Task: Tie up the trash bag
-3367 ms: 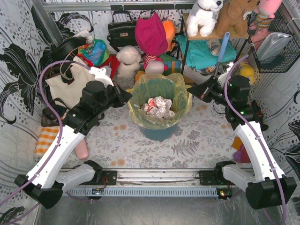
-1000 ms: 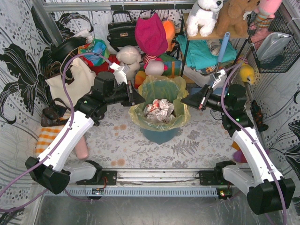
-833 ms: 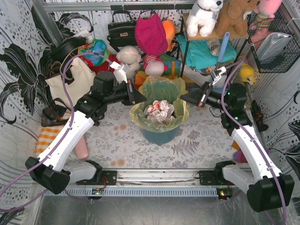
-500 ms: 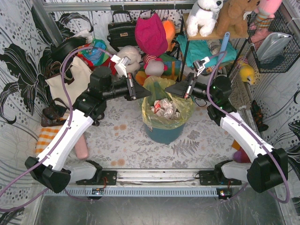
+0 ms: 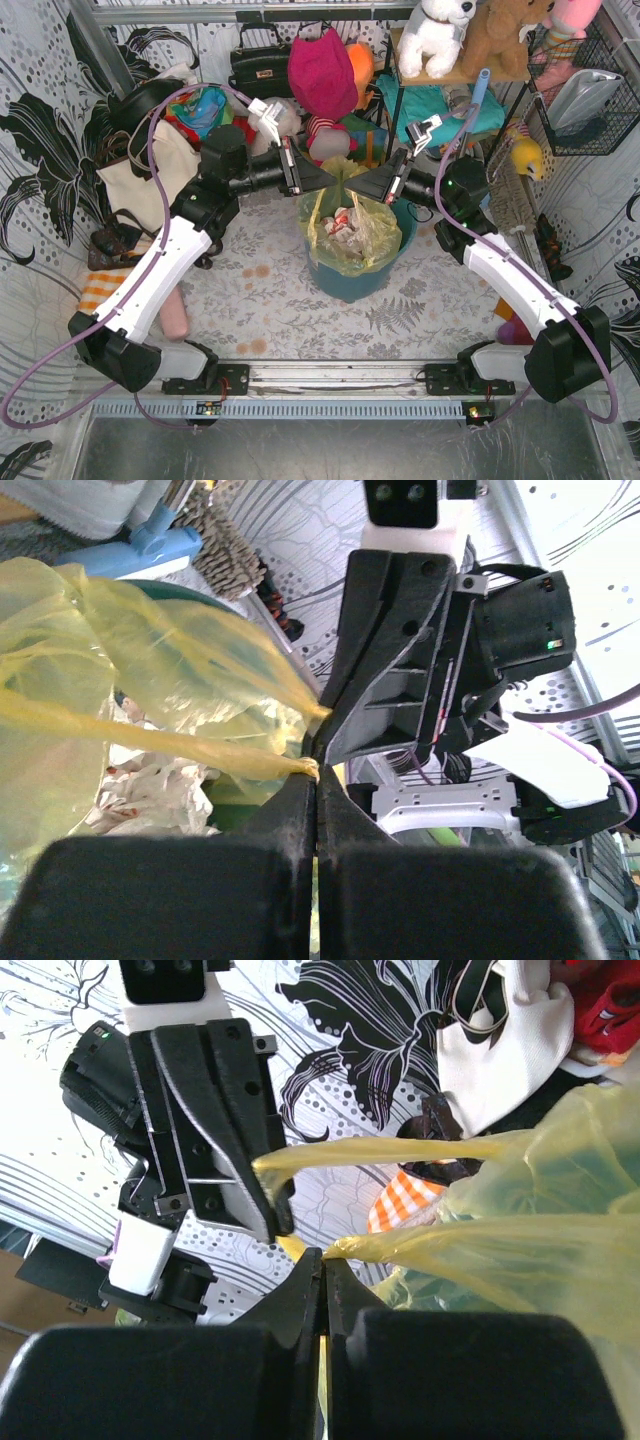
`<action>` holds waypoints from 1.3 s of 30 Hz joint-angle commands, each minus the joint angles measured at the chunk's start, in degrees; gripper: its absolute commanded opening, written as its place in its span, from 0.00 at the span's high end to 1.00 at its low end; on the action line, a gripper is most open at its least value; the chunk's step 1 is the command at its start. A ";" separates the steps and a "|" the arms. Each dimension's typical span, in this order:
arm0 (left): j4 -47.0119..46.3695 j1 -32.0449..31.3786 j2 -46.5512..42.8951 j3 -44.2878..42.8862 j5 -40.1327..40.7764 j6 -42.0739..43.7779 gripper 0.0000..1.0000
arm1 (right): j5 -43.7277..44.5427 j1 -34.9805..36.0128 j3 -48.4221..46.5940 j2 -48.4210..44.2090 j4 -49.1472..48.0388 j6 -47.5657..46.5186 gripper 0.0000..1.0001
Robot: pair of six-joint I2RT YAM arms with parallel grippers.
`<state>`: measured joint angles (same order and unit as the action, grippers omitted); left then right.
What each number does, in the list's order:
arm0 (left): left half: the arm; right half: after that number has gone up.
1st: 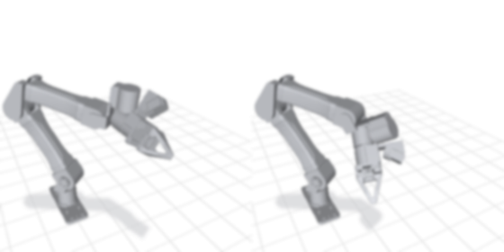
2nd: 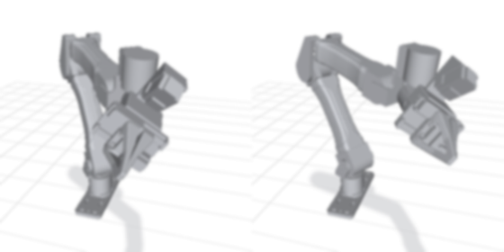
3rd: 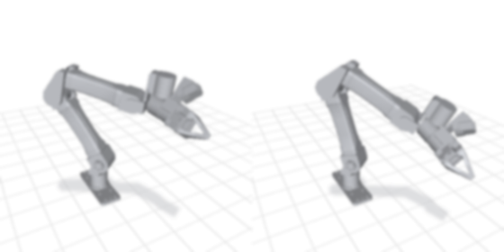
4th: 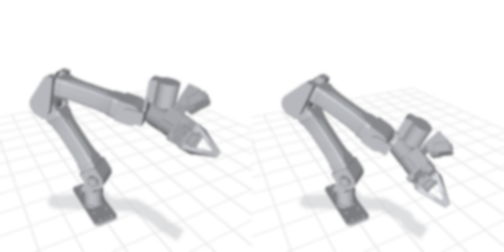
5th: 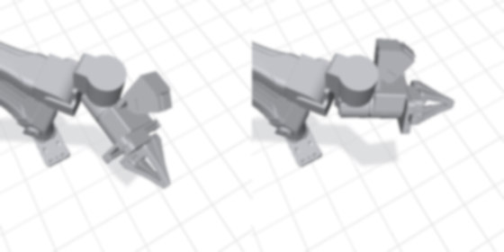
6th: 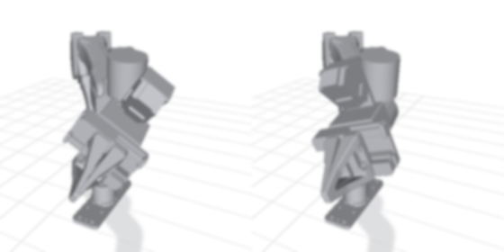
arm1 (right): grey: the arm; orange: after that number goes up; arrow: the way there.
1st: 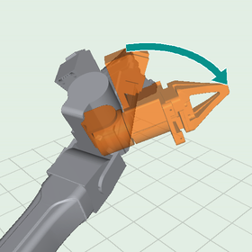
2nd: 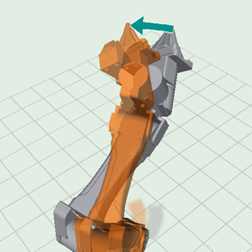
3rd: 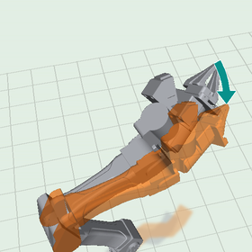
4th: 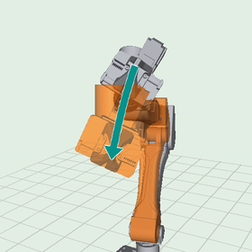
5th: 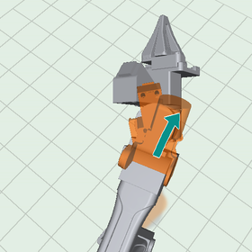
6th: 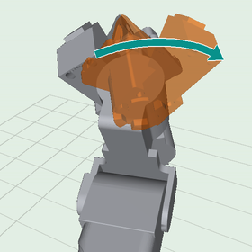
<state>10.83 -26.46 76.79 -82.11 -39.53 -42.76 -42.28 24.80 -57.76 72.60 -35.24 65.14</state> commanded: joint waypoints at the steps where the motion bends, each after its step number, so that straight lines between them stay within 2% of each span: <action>1: -12.01 0.38 -0.16 -3.59 -3.44 -3.74 1.00 | 2.61 0.34 -2.62 -1.18 -2.58 -1.17 1.00; 7: -13.25 0.61 0.46 -4.22 -2.18 -4.32 1.00 | 6.77 0.34 -3.86 -2.76 2.32 -5.36 1.00; 14: -1.47 1.42 -0.13 -5.78 6.38 3.31 1.00 | 8.96 0.34 -4.64 -2.37 4.76 -7.05 1.00; 22: -4.74 2.16 -1.74 -6.25 7.32 2.57 1.00 | 16.22 0.34 -7.14 -5.69 14.37 -13.50 1.00; 26: -3.10 2.80 -2.29 -8.55 10.43 4.15 1.00 | 20.27 0.30 -8.84 -7.56 17.32 -17.10 1.00; 32: -3.16 4.24 -2.53 -9.85 11.74 4.29 1.00 | 21.25 0.34 -13.16 -6.90 20.16 -19.84 1.00; 39: -3.31 4.31 -5.62 -1.65 10.67 3.49 1.00 | 18.86 0.34 -7.70 -8.51 20.67 -18.08 1.00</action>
<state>9.61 -22.50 73.91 -88.07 -29.10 -39.75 -22.74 24.86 -68.64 66.22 -14.76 47.03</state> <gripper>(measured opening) 0.010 0.003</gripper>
